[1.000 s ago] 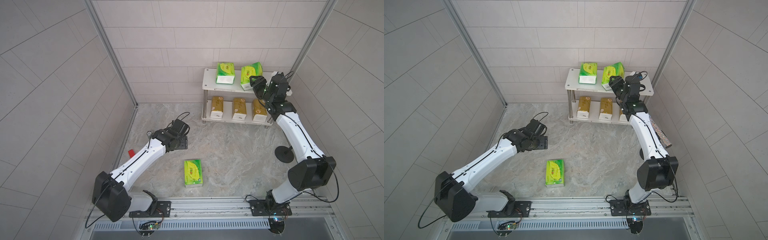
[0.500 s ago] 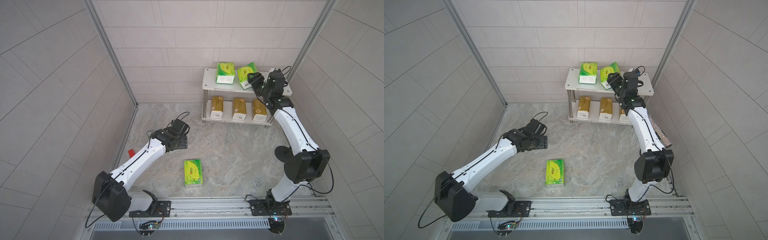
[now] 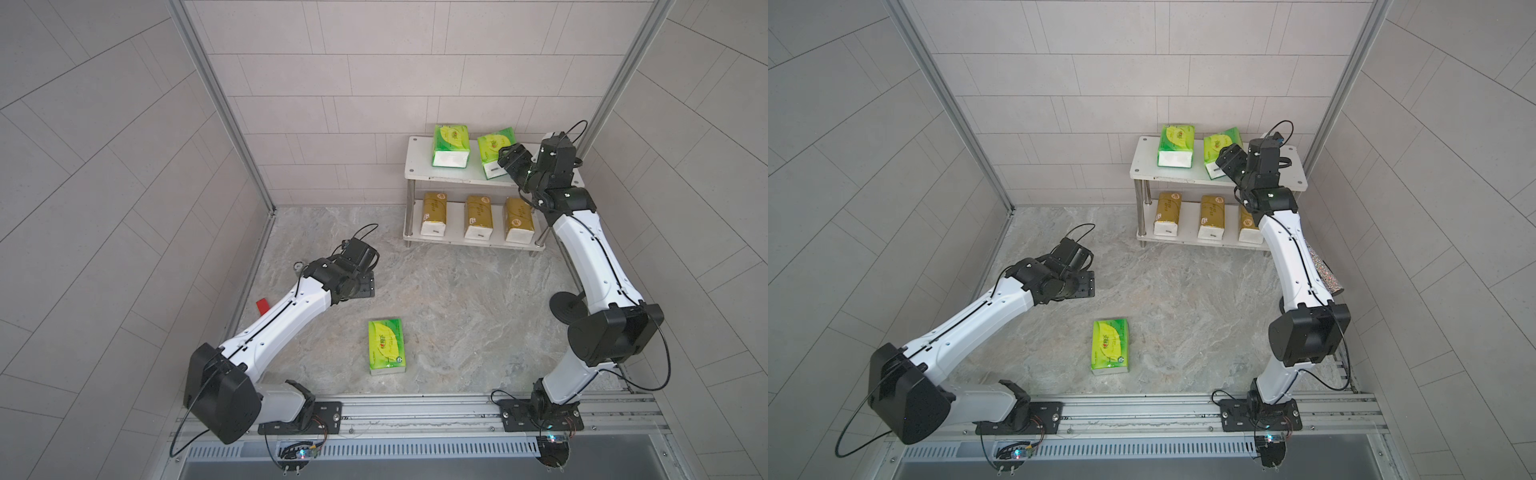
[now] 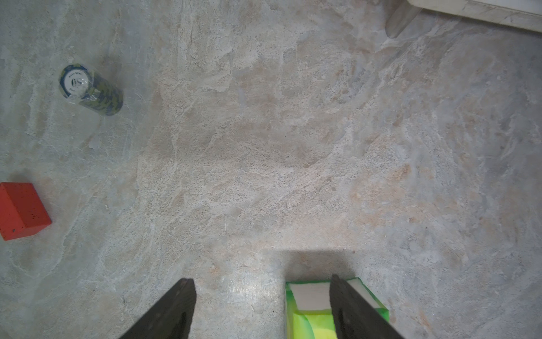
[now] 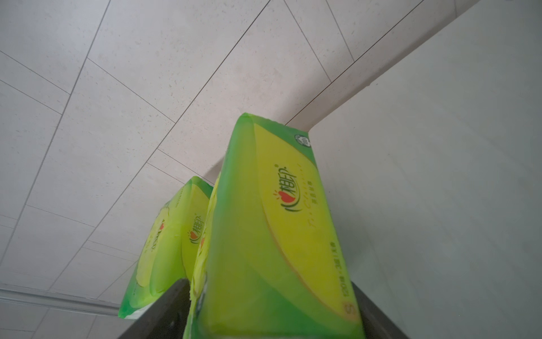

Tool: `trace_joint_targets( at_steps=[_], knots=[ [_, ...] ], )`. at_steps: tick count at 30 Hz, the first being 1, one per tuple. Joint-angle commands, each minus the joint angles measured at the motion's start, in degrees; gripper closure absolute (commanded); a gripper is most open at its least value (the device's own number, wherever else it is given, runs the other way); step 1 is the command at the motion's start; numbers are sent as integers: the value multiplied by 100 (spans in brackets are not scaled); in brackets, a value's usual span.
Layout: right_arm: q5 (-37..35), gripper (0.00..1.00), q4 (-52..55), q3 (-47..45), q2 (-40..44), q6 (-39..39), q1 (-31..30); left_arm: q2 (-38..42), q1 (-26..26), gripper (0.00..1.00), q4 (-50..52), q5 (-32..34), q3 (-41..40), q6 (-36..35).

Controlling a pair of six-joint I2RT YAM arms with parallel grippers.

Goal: Place the tissue boxes on the shelf by color
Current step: Place a box of tissues on the shelf.

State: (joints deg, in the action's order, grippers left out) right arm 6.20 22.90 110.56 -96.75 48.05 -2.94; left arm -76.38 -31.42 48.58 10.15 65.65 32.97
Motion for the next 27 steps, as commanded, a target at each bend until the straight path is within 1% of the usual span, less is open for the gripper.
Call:
trace_joint_targets(
  at_steps=[1,7,10,16,20,24,27],
  knots=[
    [-256,16,681,378,35,-670,7,71,-24,20,109,14,-3,43],
    [-286,17,1169,588,-48,-1147,13,86,-25,20,104,-32,1,68],
    [-279,18,1238,629,-80,-1317,39,99,-22,20,99,-48,-15,69],
    [-50,23,1384,850,-265,-1421,171,136,-22,20,100,-58,-26,87],
    [294,29,1371,907,-351,-1424,292,151,-31,20,102,-51,-26,87],
    [607,32,1328,948,-421,-1530,404,126,-24,20,112,-48,-13,95],
    [1006,34,1286,1013,-506,-1627,516,82,-33,20,116,-54,8,88]
  ],
)
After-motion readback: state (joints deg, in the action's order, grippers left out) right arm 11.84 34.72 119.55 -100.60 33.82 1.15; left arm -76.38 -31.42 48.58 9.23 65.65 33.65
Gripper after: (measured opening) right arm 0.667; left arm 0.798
